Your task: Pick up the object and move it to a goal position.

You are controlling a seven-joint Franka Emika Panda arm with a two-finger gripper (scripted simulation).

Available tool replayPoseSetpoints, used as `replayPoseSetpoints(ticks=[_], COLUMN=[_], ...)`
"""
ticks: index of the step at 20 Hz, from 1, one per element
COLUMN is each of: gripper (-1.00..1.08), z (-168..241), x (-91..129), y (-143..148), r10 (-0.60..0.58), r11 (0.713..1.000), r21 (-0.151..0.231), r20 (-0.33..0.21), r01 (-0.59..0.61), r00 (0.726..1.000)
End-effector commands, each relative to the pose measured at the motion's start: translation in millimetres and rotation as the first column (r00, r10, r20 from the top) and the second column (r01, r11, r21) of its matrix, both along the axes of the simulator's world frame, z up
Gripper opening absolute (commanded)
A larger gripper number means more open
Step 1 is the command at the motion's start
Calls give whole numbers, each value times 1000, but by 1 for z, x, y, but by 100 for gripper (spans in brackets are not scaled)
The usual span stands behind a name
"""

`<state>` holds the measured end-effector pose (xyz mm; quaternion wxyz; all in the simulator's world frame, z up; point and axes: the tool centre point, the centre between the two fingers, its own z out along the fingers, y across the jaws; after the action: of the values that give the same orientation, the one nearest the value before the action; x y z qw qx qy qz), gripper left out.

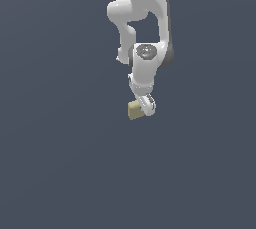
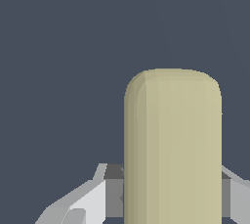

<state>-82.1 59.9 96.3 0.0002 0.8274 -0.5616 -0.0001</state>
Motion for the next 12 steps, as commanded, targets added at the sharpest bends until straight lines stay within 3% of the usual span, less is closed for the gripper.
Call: replayPoseSetpoints(ticks=[1,12], gripper=[-100,-100], z=[-1,2], x=[0,1], y=[0,-2], r10=[0,0], r11=[1000,1000], r21=[0,0], r20=[0,1], r01=[0,0], r00=[1000,1000])
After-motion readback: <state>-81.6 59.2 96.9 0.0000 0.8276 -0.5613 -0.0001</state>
